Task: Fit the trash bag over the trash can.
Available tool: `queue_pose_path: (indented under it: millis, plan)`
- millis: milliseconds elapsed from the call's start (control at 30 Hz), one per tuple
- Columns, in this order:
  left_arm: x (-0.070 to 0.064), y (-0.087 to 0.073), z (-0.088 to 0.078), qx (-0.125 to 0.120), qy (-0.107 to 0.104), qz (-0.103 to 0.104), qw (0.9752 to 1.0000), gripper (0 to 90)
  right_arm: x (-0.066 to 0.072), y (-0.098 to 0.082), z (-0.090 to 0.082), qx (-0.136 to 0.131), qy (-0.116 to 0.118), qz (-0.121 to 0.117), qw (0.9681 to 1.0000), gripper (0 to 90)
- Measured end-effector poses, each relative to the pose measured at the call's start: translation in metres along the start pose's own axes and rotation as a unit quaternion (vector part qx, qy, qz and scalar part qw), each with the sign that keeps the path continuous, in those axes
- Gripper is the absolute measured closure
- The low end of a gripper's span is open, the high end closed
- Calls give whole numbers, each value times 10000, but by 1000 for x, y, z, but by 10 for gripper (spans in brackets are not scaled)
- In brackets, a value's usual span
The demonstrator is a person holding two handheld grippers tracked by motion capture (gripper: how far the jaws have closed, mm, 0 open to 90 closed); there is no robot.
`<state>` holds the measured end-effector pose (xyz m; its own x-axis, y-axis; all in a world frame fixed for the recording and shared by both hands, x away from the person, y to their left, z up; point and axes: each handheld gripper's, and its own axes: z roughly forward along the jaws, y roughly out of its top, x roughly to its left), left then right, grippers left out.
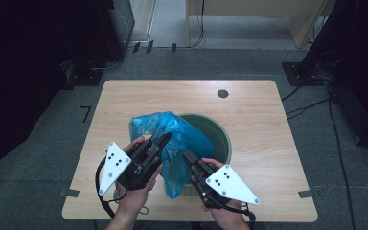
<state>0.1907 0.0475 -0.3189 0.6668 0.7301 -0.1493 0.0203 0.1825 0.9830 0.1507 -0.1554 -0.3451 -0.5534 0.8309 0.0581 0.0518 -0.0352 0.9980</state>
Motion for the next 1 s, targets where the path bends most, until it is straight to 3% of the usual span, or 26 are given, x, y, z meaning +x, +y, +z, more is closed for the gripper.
queue_pose_path:
  millis: [267,400,533,700,933,1000]
  plan:
    - [2,3,-1,39,-137,-10,9999,606,-13,5,-10,-145,-277,-91,9995,900]
    - [1,5,-1,102,-357,8,9993,508,-16,7,-13,-185,-466,-244,9984,900]
    - [2,11,-5,30,-522,33,9986,372,-25,8,-16,-240,-707,-230,9969,900]
    - [8,14,-9,-33,-423,163,9990,304,-38,13,-24,-362,-904,-169,9951,900]
    - [17,14,-10,76,126,518,9985,270,-51,22,-34,-547,-1088,-101,9925,900]
    - [19,12,-10,147,199,603,9979,263,-54,24,-37,-585,-1117,-108,9920,900]
